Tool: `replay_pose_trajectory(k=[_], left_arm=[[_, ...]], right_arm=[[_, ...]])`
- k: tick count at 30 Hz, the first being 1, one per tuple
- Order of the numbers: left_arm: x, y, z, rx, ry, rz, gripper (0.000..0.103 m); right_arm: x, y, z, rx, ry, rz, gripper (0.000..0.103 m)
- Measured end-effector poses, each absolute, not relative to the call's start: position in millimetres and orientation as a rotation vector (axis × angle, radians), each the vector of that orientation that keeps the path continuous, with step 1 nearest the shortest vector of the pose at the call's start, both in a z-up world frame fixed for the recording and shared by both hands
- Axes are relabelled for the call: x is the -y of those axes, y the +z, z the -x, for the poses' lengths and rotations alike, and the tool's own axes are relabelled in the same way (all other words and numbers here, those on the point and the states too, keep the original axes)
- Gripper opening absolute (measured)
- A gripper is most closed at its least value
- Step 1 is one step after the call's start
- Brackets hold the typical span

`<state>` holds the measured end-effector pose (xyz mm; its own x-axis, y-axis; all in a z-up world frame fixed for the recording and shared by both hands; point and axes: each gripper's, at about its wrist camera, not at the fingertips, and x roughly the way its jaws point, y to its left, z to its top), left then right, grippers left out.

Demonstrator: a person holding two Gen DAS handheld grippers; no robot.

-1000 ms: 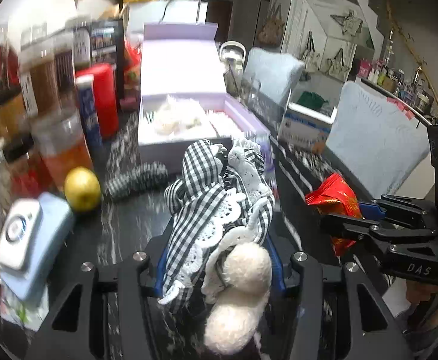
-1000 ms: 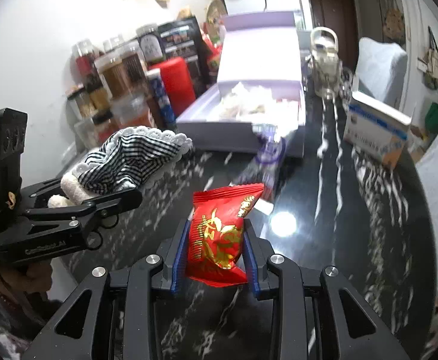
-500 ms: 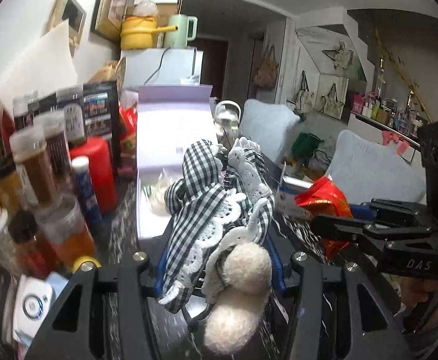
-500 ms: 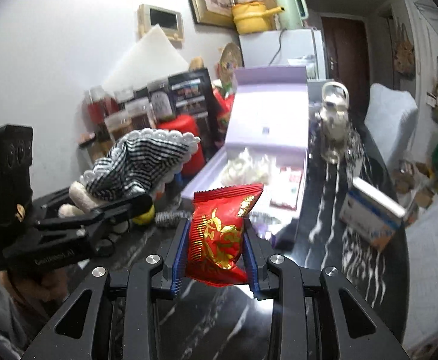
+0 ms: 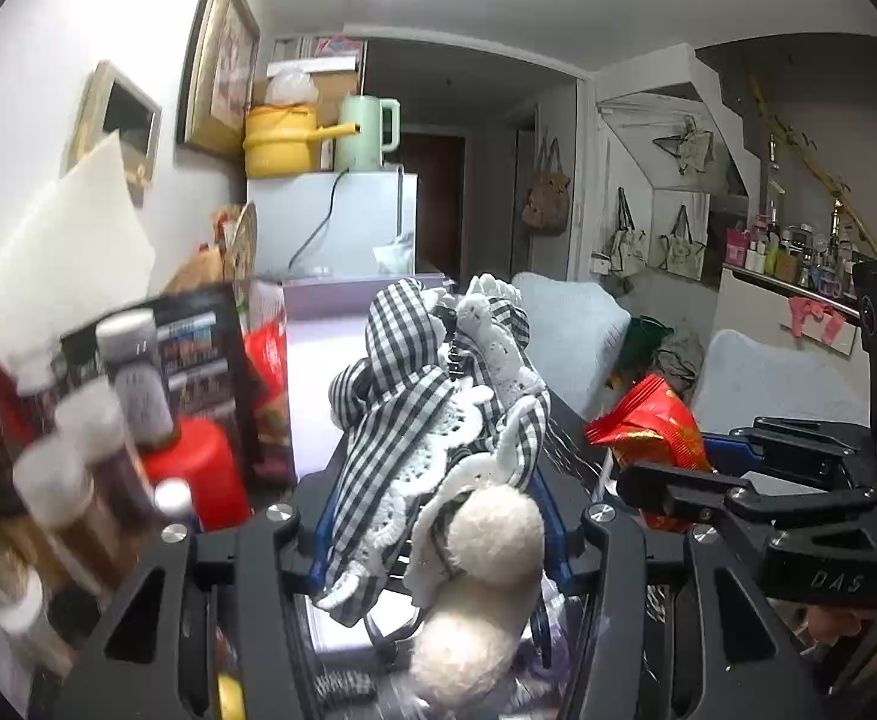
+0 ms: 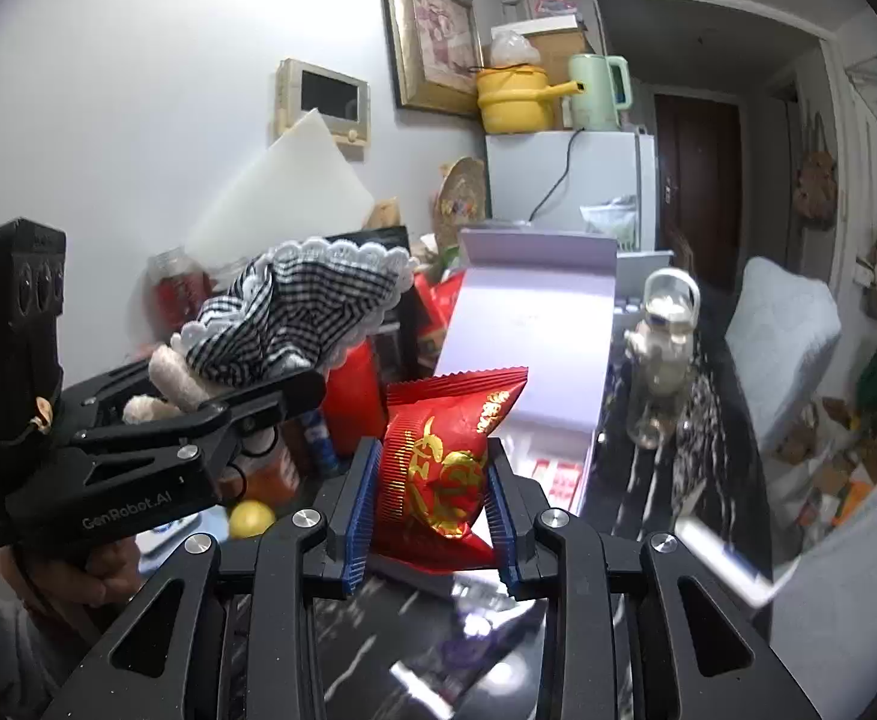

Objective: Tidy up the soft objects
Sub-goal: 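Lift and carry the gingham doll and red snack bag toward the lavender box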

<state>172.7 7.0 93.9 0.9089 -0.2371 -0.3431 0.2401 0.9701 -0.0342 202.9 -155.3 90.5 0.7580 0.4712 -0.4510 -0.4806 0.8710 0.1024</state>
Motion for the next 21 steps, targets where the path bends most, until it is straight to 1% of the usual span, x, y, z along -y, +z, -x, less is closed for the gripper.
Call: replay_pose_trajectory(k=[4, 9, 21], left_arm=[[-3.1, 103.4, -190.0, -0.317, -0.249, -0.028, 0.051], [-0.1, 100.4, -221.4, -0.339, -0.262, -0.017, 0.051], [-2.2, 63.3, -272.7, -0.44, -0.173, -0.056, 0.051]], right_arm=[[155.1, 98.1, -225.5, -0.47, 0.526, 0.014, 0.033], [153.7, 100.9, -254.6, -0.463, 0.544, -0.017, 0.033], [153.9, 66.3, -310.8, -0.57, 0.487, -0.043, 0.033]])
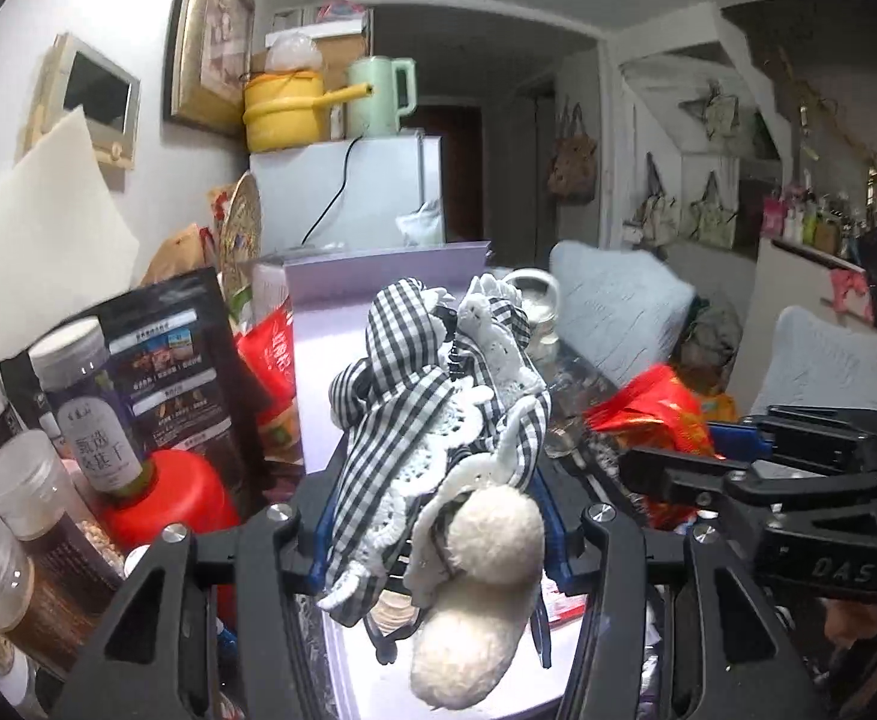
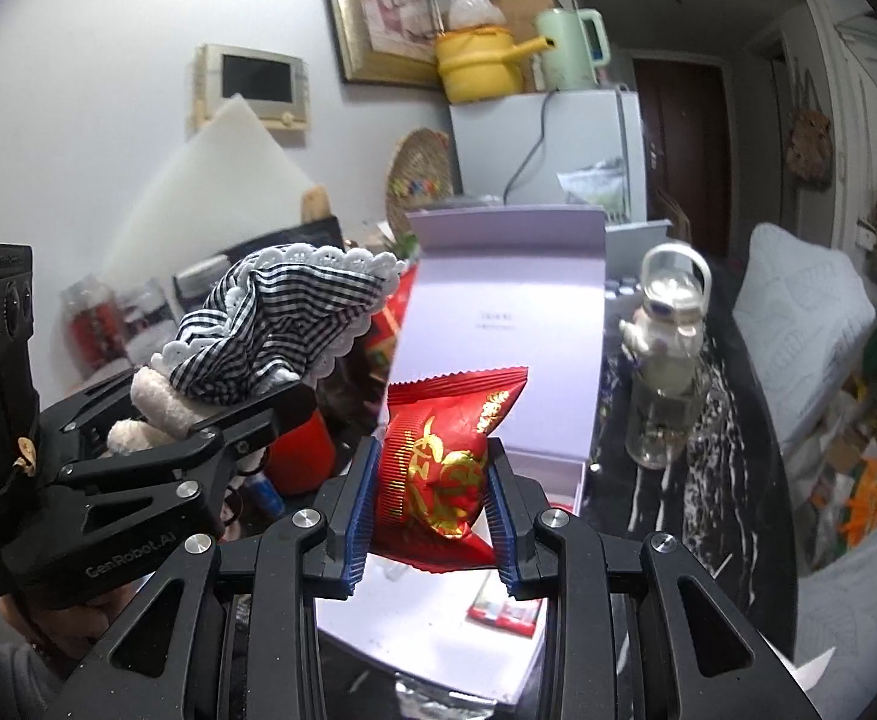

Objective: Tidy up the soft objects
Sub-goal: 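Lift and carry the gingham doll and red snack bag toward the lavender box, then lower the doll and red snack bag into the box and open both grippers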

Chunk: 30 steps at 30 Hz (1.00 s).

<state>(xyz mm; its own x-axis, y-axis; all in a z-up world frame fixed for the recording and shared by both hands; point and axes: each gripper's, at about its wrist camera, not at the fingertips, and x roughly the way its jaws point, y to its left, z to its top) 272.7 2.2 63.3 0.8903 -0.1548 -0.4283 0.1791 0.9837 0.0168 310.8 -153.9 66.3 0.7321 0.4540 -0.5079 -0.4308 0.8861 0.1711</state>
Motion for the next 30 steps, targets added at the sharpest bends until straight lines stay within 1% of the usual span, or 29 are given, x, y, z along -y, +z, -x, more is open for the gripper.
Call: replay_pose_trajectory(k=[18, 30], left_arm=[[6.8, -1.6, -333.3, -0.636, -0.105, -0.117, 0.051], [6.7, -25.4, -348.2, -0.695, -0.076, -0.139, 0.051]], right_arm=[[151.1, 8.9, -362.2, -0.726, 0.424, -0.041, 0.033], [136.5, -11.1, -371.0, -0.761, 0.379, 0.013, 0.033]])
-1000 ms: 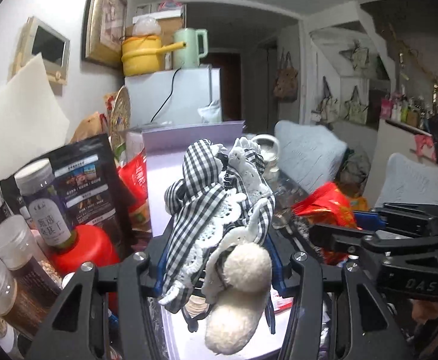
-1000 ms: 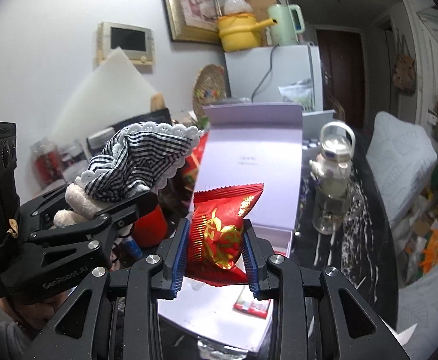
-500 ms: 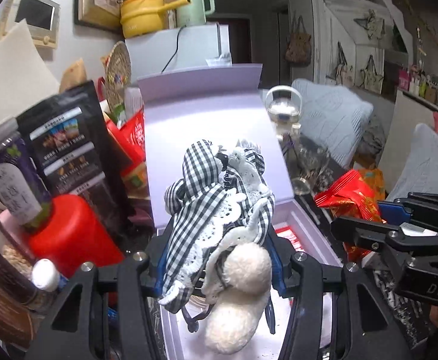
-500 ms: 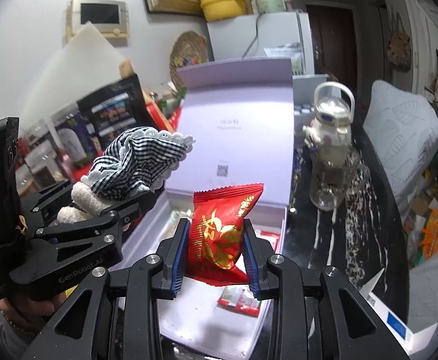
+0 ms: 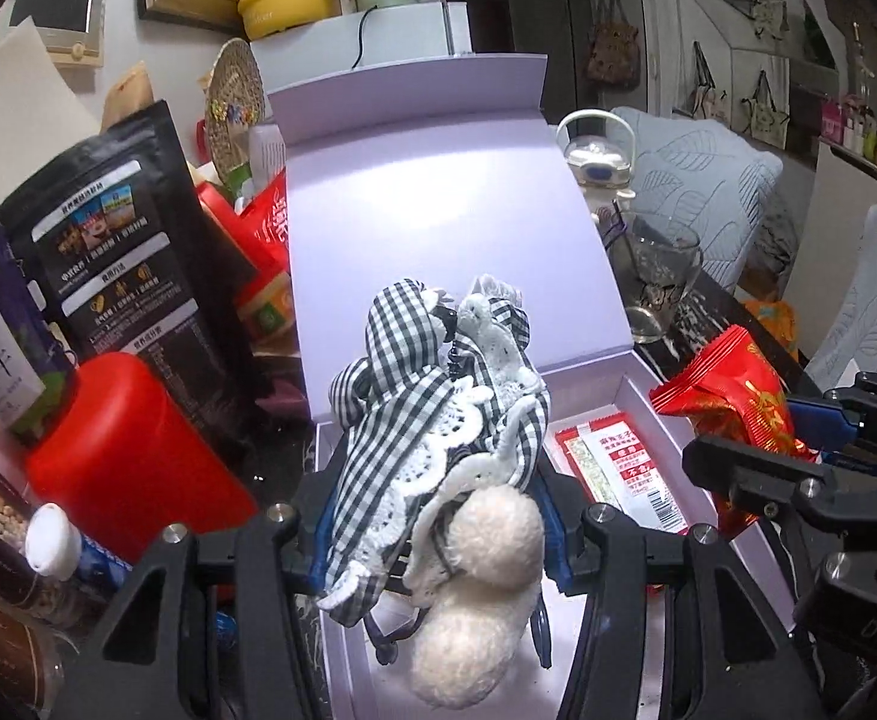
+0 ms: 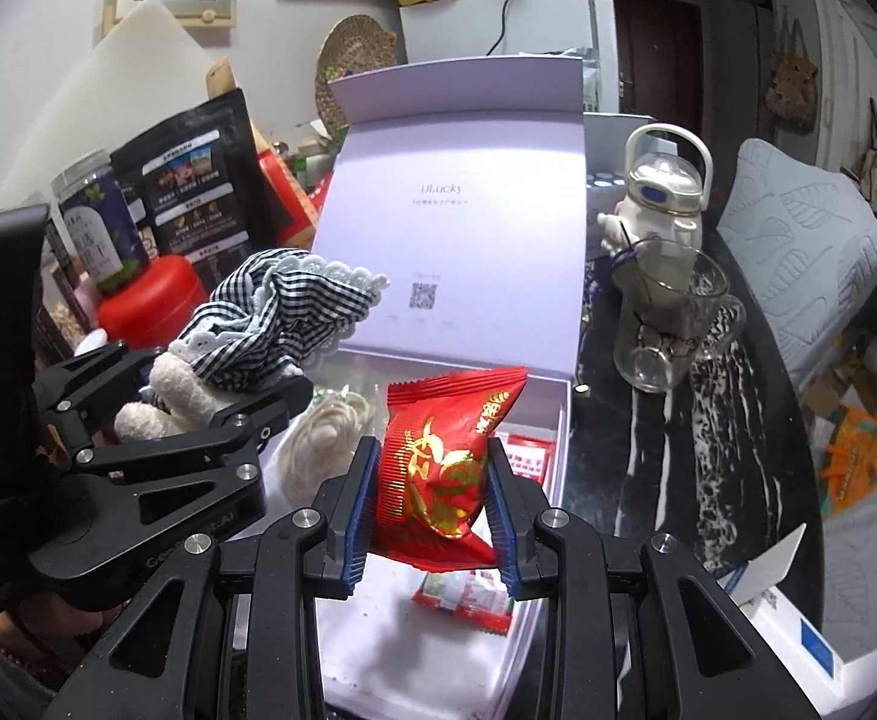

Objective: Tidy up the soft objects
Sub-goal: 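Lower the doll and red snack bag into the box and open both grippers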

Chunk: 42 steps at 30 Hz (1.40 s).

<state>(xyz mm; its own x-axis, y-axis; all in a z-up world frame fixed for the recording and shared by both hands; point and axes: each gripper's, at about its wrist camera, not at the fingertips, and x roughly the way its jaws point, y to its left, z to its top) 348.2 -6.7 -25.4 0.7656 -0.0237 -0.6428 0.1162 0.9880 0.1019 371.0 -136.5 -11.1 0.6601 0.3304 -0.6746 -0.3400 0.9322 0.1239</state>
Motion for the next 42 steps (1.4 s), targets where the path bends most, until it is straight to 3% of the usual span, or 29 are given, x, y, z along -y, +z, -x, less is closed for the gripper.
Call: replay_pose_trajectory(k=[24, 41, 42], left_arm=[[4.4, -84.3, -386.9, -0.96, -0.031, -0.128, 0.055], [4.0, -78.3, -386.6, -0.978, -0.03, -0.087, 0.055], [3.5, -76.4, -385.9, -0.975, -0.032, -0.082, 0.059]], right_arm=[[119.5, -70.9, -399.4, -0.925, 0.326, 0.072, 0.033], [123.1, -57.7, -393.3, -0.915, 0.327, 0.071, 0.033], [123.6, -56.0, -392.3, -0.913, 0.328, 0.068, 0.033]])
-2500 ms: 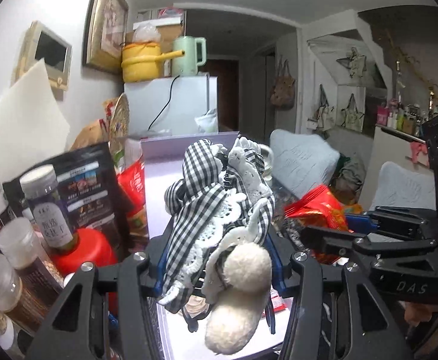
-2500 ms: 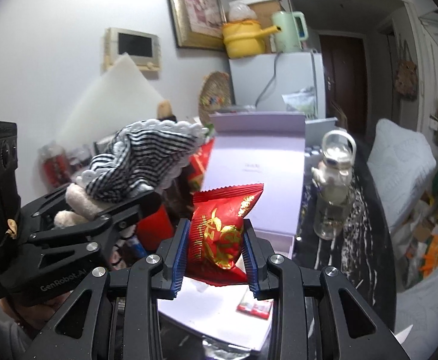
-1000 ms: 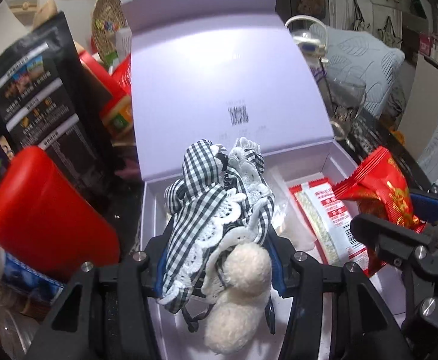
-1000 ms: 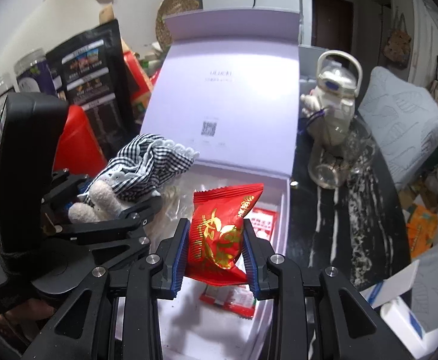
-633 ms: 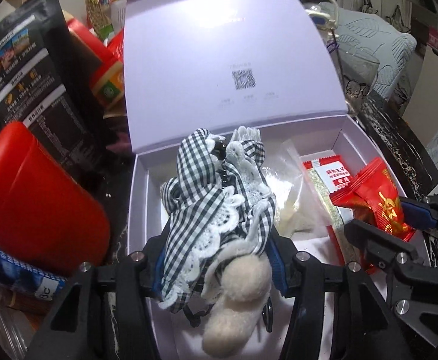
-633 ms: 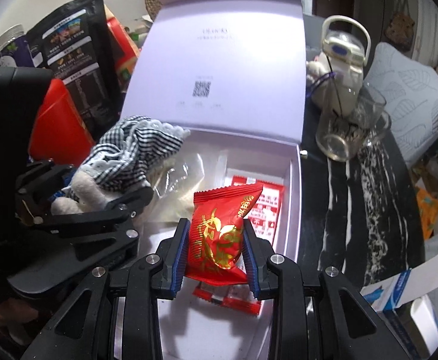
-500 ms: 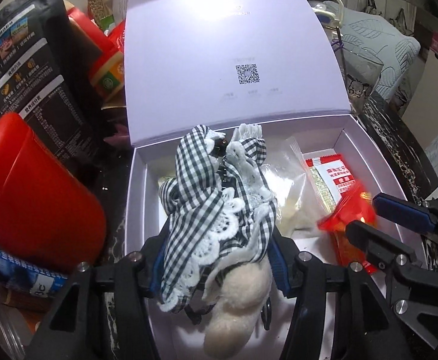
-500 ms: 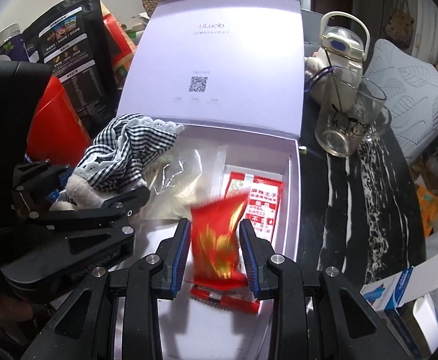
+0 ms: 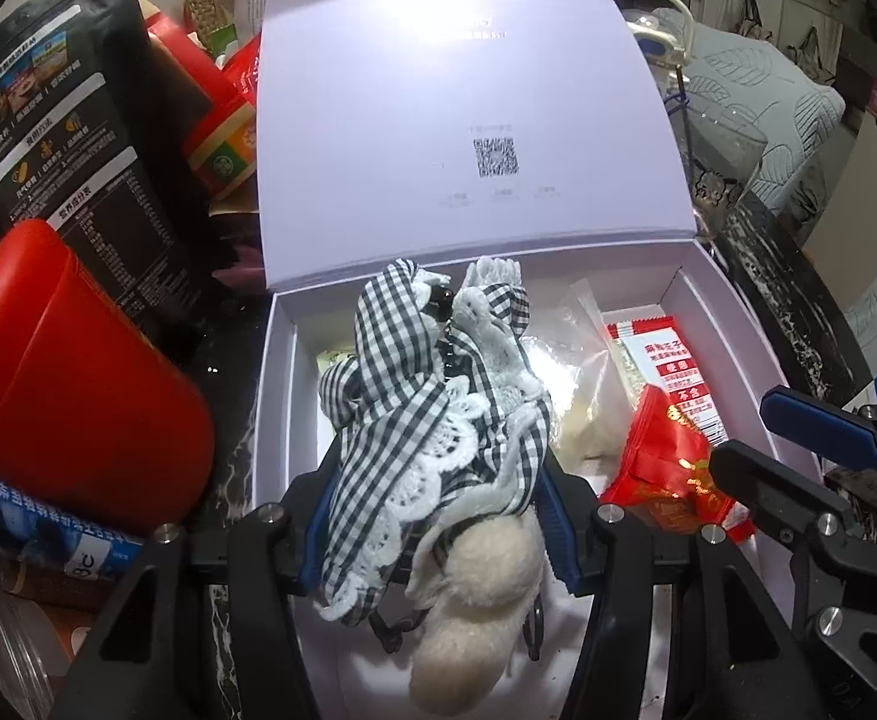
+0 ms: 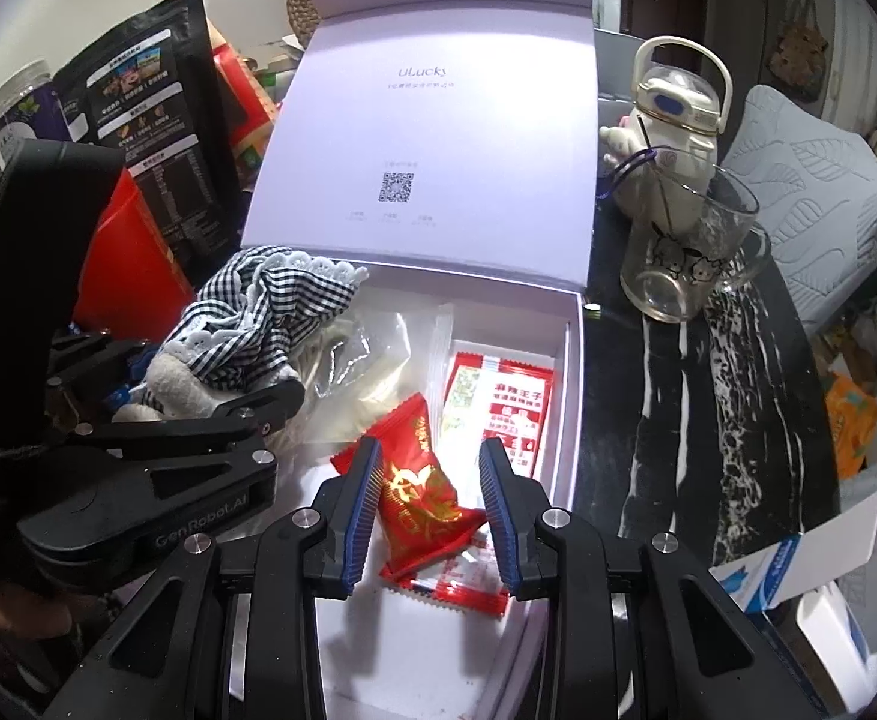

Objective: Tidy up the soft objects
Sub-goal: 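Lower the doll and red snack bag into the box and open both grippers, then withdraw both grippers from the box toward the purple-labelled packet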

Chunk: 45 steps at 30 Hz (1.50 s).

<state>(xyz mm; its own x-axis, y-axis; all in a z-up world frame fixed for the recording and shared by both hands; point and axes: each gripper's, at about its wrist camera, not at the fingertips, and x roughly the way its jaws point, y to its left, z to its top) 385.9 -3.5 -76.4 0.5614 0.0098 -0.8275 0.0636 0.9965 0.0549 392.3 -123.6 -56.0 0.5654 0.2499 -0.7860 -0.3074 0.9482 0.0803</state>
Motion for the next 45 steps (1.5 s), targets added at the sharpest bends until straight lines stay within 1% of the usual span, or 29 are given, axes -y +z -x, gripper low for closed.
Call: replay_pose_trajectory(k=[1, 3, 4, 6, 8, 9, 13, 16, 20, 28, 31, 35, 36, 38, 45], left_arm=[[3.3, -75.0, -385.2, -0.976, -0.035, -0.076, 0.063], [2.3, -70.7, -382.2, -0.978, -0.055, -0.052, 0.085], [2.3, -66.6, -380.0, -0.964, -0.062, -0.042, 0.087], [2.5, -58.0, -375.4, -0.936, -0.045, -0.048, 0.087], [1.9, -50.6, -371.4, -0.914, -0.042, -0.049, 0.087], [1.6, -47.5, -370.1, -0.907, -0.042, -0.046, 0.087], [1.5, -31.3, -360.5, -0.855, -0.041, -0.051, 0.087], [2.0, -18.4, -350.1, -0.806, -0.036, -0.06, 0.087], [2.4, 0.5, -337.5, -0.741, -0.043, -0.076, 0.087], [-2.8, 30.7, -308.7, -0.678, -0.082, -0.027, 0.087], [-4.3, 40.1, -294.3, -0.661, -0.097, -0.004, 0.087], [-6.8, 54.0, -274.5, -0.64, -0.098, -0.034, 0.087], [-7.7, 57.1, -269.5, -0.63, -0.089, -0.043, 0.087], [-11.2, 64.0, -257.0, -0.606, -0.087, -0.046, 0.087], [-18.0, 71.6, -219.1, -0.585, -0.083, -0.049, 0.087]], right_arm=[[124.3, -54.7, -391.2, -0.91, 0.327, 0.066, 0.034], [126.7, -51.5, -390.0, -0.908, 0.324, 0.065, 0.038], [127.8, -49.7, -389.2, -0.905, 0.324, 0.062, 0.038], [130.5, -44.3, -387.5, -0.895, 0.321, 0.056, 0.039], [134.7, -37.5, -384.3, -0.874, 0.316, 0.049, 0.047], [136.6, -33.9, -381.9, -0.864, 0.314, 0.045, 0.047], [142.8, -19.3, -373.6, -0.826, 0.316, 0.034, 0.048], [145.7, -8.8, -367.4, -0.798, 0.312, 0.033, 0.051], [149.3, 7.4, -356.6, -0.749, 0.315, 0.027, 0.051], [151.1, 41.1, -328.5, -0.653, 0.325, 0.032, 0.051], [150.2, 54.3, -312.5, -0.603, 0.328, 0.038, 0.062], [143.4, 66.9, -292.1, -0.558, 0.341, 0.049, 0.062], [141.9, 68.1, -288.2, -0.554, 0.343, 0.052, 0.064], [139.5, 70.4, -279.3, -0.545, 0.342, 0.057, 0.07], [139.3, 78.5, -244.0, -0.519, 0.334, 0.056, 0.072]])
